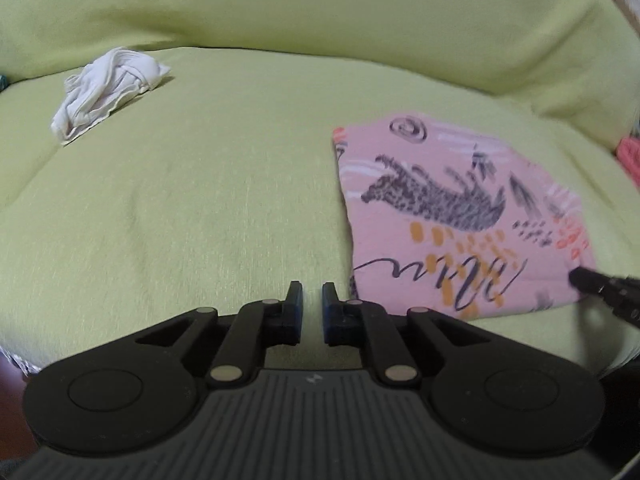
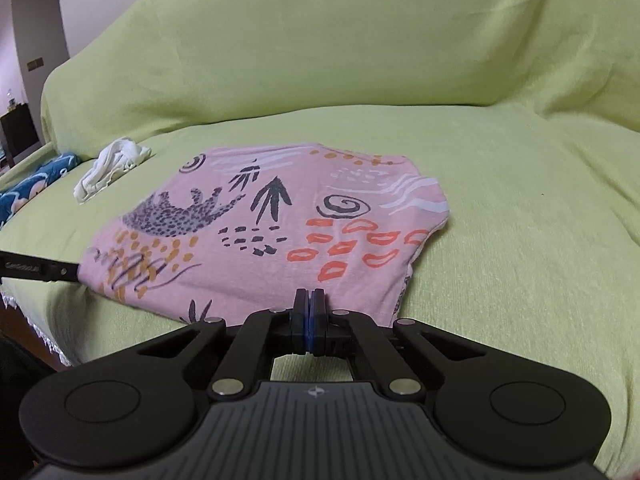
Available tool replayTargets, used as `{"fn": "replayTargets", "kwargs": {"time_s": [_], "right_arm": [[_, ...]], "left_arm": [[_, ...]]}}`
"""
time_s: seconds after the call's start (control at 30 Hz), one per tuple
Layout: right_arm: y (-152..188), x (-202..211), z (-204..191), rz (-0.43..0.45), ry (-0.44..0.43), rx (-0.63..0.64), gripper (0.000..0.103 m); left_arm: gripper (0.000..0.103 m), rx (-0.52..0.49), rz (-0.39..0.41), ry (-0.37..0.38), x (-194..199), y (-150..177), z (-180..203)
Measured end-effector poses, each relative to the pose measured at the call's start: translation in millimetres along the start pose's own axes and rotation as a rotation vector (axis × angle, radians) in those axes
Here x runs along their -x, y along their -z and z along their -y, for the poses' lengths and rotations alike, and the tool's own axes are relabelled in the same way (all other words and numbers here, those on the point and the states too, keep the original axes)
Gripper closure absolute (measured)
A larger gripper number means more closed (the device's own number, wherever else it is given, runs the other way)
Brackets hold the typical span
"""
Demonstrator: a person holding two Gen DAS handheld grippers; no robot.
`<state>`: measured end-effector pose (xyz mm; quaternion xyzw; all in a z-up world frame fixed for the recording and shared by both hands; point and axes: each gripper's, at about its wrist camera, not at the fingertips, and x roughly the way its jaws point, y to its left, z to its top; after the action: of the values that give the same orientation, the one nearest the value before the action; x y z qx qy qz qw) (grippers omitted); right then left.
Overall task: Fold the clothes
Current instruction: 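Open both grippers and pull back from the folded shorts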
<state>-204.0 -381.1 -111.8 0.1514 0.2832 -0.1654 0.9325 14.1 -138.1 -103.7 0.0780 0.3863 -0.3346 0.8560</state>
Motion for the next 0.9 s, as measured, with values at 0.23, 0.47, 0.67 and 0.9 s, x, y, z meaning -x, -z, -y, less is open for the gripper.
{"fn": "replayTargets", "kwargs": {"time_s": [0.23, 0.47, 0.67, 0.9], "right_arm": [[-1, 23, -4, 0.08, 0.015, -0.017, 0.09], [12, 11, 10, 0.001, 0.046, -0.049, 0.092], [7, 28, -10, 0.029, 0.121, 0.052, 0.078], [36, 14, -128, 0.133, 0.046, 0.72, 0.06]], "left_arm": [[0.094, -0.062, 0.105, 0.132, 25, -3, 30], [0.091, 0.028, 0.014, 0.102, -7, 6, 15], [0.093, 0.11, 0.002, -0.007, 18, 6, -11], [0.091, 0.328, -0.079, 0.103, 28, 2, -48]]}}
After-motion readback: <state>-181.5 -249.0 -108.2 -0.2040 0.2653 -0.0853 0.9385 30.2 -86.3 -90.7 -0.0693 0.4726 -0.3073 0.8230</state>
